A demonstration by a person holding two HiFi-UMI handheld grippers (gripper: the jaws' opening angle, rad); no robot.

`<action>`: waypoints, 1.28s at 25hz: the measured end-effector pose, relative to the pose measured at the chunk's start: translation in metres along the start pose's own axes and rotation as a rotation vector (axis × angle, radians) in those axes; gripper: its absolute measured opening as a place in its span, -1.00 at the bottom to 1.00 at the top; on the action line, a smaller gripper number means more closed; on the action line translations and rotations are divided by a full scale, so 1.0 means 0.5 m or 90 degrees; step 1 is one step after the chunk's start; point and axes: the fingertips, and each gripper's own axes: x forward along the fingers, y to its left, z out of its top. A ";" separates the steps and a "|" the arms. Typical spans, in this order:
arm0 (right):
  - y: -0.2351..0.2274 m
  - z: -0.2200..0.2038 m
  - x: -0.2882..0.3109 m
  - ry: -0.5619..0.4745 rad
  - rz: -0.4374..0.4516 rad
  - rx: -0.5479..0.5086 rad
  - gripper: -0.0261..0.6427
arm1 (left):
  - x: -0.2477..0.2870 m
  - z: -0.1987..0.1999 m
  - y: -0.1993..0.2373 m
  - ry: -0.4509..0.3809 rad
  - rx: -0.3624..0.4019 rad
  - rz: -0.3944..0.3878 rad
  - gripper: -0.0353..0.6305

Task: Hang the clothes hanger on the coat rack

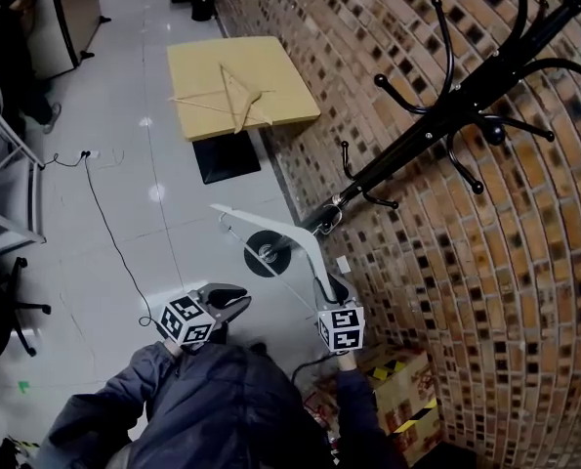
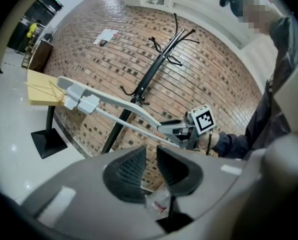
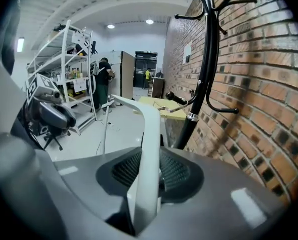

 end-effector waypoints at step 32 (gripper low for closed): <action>-0.171 -0.051 0.070 -0.072 -0.232 -0.064 -0.48 | -0.062 -0.038 0.000 -0.025 -0.041 0.091 -0.68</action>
